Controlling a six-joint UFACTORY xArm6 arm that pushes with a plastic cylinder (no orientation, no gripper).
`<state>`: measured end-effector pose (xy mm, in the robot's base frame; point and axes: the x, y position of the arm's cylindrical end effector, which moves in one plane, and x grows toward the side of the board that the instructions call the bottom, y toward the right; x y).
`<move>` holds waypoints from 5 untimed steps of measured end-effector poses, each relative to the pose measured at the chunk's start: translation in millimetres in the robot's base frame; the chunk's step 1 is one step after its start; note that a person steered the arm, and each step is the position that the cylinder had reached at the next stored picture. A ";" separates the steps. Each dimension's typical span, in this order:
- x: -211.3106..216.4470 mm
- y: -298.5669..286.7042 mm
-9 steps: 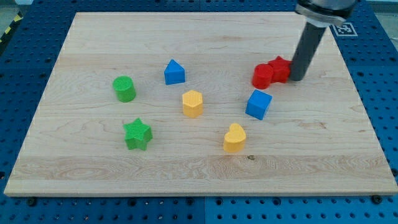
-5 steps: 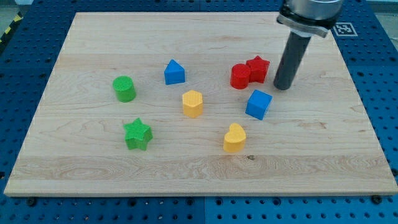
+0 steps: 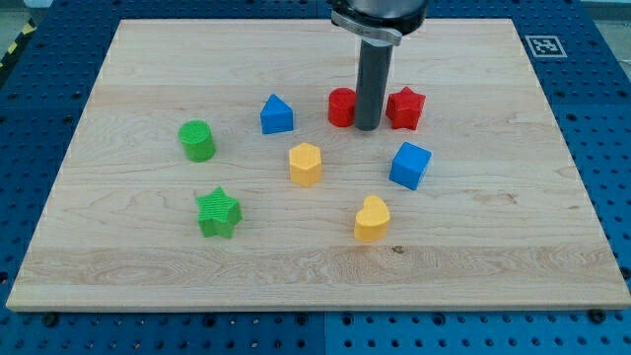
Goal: Separate the red blocks from each other
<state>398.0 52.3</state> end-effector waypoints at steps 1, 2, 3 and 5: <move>-0.4 -3.7; -20.1 -3.7; -53.5 -3.7; -53.5 37.9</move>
<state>344.4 90.2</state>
